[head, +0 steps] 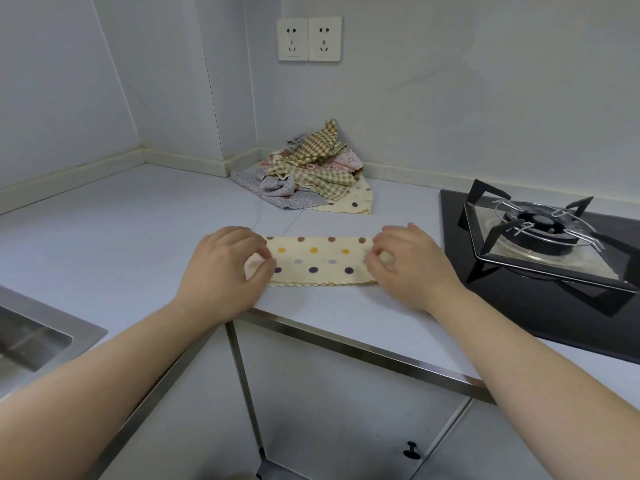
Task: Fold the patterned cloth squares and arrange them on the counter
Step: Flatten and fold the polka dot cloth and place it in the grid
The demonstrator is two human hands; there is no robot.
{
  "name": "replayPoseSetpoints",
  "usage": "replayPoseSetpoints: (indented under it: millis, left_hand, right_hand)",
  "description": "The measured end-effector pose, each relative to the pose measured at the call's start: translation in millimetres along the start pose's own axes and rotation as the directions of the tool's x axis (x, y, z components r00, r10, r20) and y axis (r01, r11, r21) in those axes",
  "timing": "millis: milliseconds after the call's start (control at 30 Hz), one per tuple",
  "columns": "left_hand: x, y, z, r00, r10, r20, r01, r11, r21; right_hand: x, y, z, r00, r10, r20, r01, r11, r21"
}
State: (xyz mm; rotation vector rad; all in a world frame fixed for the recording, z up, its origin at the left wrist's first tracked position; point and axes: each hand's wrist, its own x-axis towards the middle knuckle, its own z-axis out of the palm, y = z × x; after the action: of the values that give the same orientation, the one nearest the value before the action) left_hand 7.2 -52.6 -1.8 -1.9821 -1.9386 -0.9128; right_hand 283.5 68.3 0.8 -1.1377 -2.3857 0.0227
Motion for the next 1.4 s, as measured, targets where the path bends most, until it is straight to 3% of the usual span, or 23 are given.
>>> replayPoseSetpoints:
  millis: [67, 200, 367, 567, 933, 1067, 1133, 1233, 1300, 1400]
  left_hand:
    - [14, 14, 2, 0.996, -0.047, 0.075, 0.05, 0.998, -0.031]
    - [46, 39, 29, 0.923, -0.115, 0.367, 0.13, 0.991, -0.018]
    - [52, 31, 64, 0.853, -0.179, 0.491, 0.151, 0.984, 0.098]
    - [52, 19, 69, 0.813, -0.215, 0.541, 0.107, 0.969, 0.224]
    - [52, 10, 50, 0.67, -0.465, 0.579, 0.254, 0.876, 0.409]
    - [51, 18, 48, 0.67, -0.527, 0.523, 0.287, 0.833, 0.473]
    - [50, 24, 50, 0.732, -0.493, 0.471, 0.261, 0.841, 0.474]
    - [52, 35, 57, 0.838, -0.242, 0.489, 0.119, 0.956, 0.268]
    - [53, 42, 61, 0.846, -0.107, 0.523, 0.041, 0.99, 0.137]
    - [50, 45, 67, 0.841, -0.048, 0.539, -0.008, 0.995, 0.102]
  right_hand:
    - [11, -11, -2, 1.0, -0.003, 0.028, 0.003, 1.0, 0.001]
    - [39, -50, 2, 0.953, 0.034, 0.302, -0.037, 0.999, 0.005]
    - [40, -58, 38, 0.901, 0.108, 0.42, -0.124, 0.992, 0.01]
    - [42, -49, 54, 0.902, 0.145, 0.407, -0.137, 0.989, -0.049]
    - [34, -15, 45, 0.832, 0.444, 0.332, -0.422, 0.896, -0.141]
    - [36, -6, 45, 0.829, 0.508, 0.233, -0.498, 0.861, -0.105]
    - [37, -4, 44, 0.811, 0.555, 0.182, -0.543, 0.832, -0.115]
    - [36, -9, 42, 0.802, 0.565, 0.192, -0.538, 0.824, -0.178]
    - [36, -12, 41, 0.823, 0.544, 0.164, -0.524, 0.838, -0.15]
    - [36, -14, 37, 0.857, 0.505, 0.102, -0.501, 0.863, -0.066]
